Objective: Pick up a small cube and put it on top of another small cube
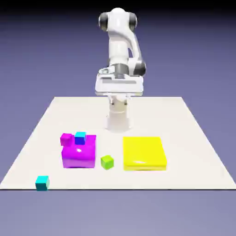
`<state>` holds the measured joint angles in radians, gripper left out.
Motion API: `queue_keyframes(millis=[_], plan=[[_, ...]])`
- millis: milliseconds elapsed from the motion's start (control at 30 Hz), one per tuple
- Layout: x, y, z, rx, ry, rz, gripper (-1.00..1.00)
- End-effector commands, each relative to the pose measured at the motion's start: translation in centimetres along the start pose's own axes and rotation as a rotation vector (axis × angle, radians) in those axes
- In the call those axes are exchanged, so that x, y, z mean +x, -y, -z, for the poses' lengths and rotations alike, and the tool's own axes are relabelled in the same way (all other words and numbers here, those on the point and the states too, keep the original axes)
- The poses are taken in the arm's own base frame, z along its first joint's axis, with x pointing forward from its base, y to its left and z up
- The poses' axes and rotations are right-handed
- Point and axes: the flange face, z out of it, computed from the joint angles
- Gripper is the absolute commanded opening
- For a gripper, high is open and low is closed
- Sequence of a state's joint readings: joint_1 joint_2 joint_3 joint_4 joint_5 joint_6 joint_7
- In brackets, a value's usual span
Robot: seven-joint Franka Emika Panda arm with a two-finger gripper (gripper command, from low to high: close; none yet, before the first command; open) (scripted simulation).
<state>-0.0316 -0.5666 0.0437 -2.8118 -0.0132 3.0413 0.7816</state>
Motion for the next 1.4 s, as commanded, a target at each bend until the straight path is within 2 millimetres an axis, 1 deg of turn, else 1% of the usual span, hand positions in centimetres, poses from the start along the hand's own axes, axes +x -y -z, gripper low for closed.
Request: queue_keyframes(millis=[0, 133, 300, 600, 800, 1033, 1367], plan=[[-0.2, 0.0, -0.1, -0.014, -0.012, -0.013, 0.0], [-0.9, -0.2, -1.0, -0.072, -0.054, -0.065, 0.0], [-1.9, -0.7, -2.6, -0.143, -0.098, -0.133, 0.0], [-4.3, -2.9, -6.4, -0.269, -0.154, -0.265, 0.0], [-6.1, -5.2, -9.1, -0.35, -0.174, -0.363, 0.0], [-8.7, -8.3, -12.1, -0.443, -0.182, -0.491, 0.0], [-13.0, -13.0, -15.5, -0.567, -0.17, -0.701, 0.0]])
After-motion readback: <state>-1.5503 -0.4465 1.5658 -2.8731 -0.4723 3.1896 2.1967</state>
